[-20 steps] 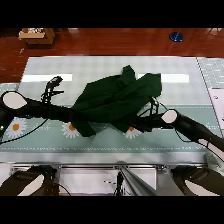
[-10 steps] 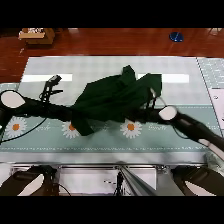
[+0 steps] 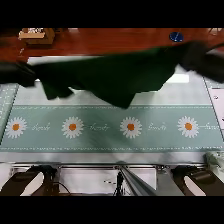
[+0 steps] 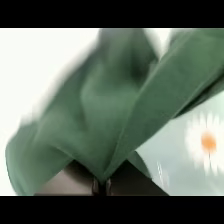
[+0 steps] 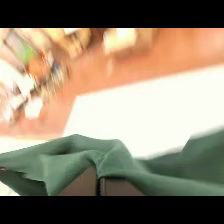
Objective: Fold the shirts.
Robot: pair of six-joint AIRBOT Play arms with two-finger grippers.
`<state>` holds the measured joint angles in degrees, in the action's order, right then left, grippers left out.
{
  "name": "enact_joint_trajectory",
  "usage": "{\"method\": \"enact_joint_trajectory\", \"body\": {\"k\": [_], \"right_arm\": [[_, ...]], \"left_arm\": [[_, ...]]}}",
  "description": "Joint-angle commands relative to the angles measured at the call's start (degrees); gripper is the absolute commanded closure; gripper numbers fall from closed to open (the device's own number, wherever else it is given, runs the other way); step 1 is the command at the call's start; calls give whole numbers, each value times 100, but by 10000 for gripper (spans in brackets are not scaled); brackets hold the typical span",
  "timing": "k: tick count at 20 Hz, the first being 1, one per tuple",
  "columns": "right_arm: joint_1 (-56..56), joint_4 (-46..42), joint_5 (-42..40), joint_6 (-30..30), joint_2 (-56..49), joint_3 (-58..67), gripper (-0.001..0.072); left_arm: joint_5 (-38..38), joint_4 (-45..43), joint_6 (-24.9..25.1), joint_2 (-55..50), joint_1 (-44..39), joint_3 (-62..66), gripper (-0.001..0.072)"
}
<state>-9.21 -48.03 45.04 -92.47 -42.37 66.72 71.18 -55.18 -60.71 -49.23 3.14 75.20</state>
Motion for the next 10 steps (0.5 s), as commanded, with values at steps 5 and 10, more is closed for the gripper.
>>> {"method": "enact_joint_trajectory", "body": {"k": [5, 10], "right_arm": [[249, -208, -15, -76, 326, 2072, 686], [249, -284, 793, -417, 326, 3392, 686]], "left_arm": [[48, 70, -142, 321, 66, 3270, 679], [723, -192, -1023, 518, 79, 4653, 680]]}}
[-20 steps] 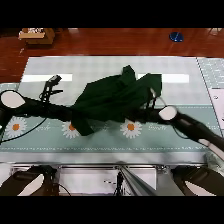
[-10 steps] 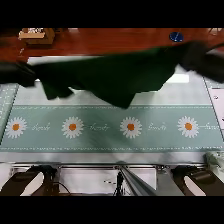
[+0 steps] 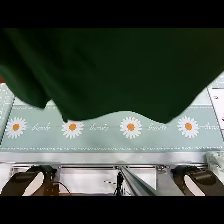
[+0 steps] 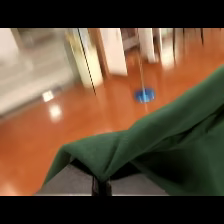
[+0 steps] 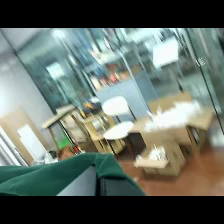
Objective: Fold the shirts.
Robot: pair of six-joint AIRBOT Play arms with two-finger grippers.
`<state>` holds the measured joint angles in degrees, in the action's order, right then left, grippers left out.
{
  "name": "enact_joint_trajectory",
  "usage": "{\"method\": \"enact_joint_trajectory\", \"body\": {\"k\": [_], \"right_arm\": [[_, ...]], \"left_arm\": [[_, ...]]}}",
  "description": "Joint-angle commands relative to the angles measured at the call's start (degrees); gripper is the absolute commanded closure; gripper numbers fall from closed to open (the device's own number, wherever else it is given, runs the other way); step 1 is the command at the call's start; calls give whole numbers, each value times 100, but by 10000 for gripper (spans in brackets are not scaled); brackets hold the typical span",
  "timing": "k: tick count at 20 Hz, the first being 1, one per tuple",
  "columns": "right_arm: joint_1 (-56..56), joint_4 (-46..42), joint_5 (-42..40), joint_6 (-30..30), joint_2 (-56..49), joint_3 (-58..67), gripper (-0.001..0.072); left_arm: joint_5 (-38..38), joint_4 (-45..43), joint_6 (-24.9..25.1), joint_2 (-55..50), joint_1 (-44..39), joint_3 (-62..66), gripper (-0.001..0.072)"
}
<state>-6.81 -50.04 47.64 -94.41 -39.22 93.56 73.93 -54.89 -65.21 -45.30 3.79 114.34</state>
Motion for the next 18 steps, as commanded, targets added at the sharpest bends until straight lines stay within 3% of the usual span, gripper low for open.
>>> {"method": "enact_joint_trajectory", "body": {"k": [1, 5, 8, 10, 13, 18], "right_arm": [[9, -227, 903, -400, 11, 953, 686], [9, -1458, 3064, -1224, 22, 1792, 685], [9, -2050, 4817, -1386, -9, 1873, 686], [9, -2269, 5886, -1270, -208, 1875, 686], [-20, -2487, 5860, -820, -586, 1690, 685], [-20, -3611, 5536, 181, -2249, 1624, 686]], "left_arm": [[745, -356, -857, 264, 15, 774, 680], [2011, -603, -1668, 802, 17, 765, 681], [2979, -540, -2253, 857, 17, 741, 681], [3161, -201, -2295, 857, 11, 396, 681], [3158, -15, -2105, 791, 11, -546, 681], [2804, -197, -1158, 81, 11, -2280, 681]]}}
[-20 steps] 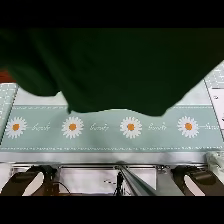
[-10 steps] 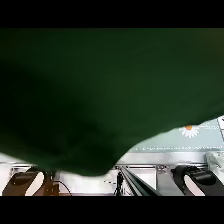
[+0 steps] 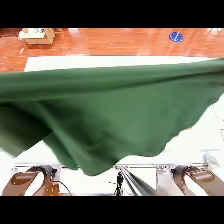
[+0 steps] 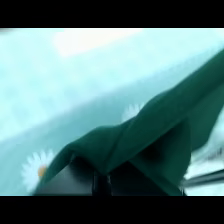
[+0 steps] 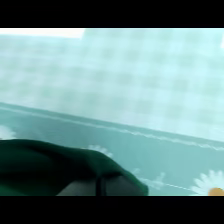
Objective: Fold the shirts.
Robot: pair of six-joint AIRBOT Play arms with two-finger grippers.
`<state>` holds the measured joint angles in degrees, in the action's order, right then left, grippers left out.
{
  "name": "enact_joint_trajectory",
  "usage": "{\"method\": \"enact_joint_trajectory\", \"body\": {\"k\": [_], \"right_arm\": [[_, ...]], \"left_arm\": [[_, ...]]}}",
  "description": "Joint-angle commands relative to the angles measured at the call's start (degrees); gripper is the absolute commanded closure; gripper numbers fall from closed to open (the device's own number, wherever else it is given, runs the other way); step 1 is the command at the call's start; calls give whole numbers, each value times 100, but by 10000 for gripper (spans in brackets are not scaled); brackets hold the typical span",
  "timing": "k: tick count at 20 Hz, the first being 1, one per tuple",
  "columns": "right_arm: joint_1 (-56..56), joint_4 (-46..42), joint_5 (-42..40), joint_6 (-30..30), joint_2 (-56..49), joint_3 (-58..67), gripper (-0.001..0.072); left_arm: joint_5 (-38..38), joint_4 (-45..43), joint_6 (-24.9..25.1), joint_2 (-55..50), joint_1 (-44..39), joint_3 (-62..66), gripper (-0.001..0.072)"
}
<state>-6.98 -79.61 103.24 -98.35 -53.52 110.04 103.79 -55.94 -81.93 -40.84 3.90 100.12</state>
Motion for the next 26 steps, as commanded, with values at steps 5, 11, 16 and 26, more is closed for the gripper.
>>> {"method": "enact_joint_trajectory", "body": {"k": [5, 11, 16, 26], "right_arm": [[4, -645, -1499, 1064, -2787, -24, 685], [63, -472, -3198, 1069, -4323, -24, 686], [87, -479, -3320, 1047, -5082, -24, 686], [920, -1510, -1692, 1810, -4369, 173, 285]], "left_arm": [[-2127, -81, 1370, -2009, -2, -1585, 680], [-3512, 177, 1445, -4205, -173, -1585, 679], [-3847, 199, 1443, -5329, -688, -1585, 679], [-1674, -837, 772, -5115, 229, -866, 116]]}}
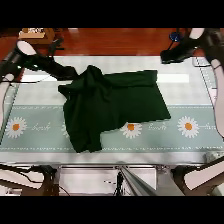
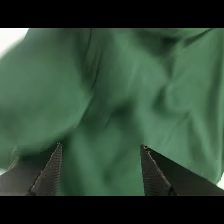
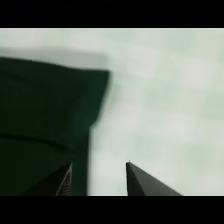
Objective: Fold the shirts.
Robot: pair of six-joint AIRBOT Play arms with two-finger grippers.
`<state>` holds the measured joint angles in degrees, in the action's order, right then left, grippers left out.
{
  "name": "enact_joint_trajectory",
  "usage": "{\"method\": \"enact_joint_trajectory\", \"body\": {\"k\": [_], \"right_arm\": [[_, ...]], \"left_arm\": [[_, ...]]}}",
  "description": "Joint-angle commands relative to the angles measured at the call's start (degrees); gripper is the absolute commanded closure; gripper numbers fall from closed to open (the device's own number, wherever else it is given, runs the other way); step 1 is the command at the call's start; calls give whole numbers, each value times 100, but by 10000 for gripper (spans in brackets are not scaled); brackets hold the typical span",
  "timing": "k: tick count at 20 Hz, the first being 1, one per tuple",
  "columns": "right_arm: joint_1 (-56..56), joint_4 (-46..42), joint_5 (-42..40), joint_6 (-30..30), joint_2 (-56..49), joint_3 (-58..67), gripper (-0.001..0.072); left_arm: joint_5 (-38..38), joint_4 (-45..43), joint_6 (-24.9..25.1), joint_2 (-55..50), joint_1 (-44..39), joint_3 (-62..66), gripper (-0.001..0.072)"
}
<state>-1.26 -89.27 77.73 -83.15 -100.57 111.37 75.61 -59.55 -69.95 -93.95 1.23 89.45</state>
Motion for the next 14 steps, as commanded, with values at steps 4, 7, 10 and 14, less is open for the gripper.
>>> {"method": "enact_joint_trajectory", "body": {"k": [4, 7, 10, 14], "right_arm": [[1655, 1150, 1679, 343, 678, -627, 285], [2404, 2476, 1543, 634, 1088, -1838, 285], [2719, 2852, 1043, 977, 1598, -2997, 284], [2728, 2850, 619, 1185, 1891, -3875, 257]], "left_arm": [[1016, 120, -424, 1207, 1342, -1786, 116], [813, 737, 166, 2009, 1657, -3995, 116], [448, 1038, 463, 2555, 1871, -5407, 116], [20, 1040, 501, 2634, 1873, -6072, 115]]}}
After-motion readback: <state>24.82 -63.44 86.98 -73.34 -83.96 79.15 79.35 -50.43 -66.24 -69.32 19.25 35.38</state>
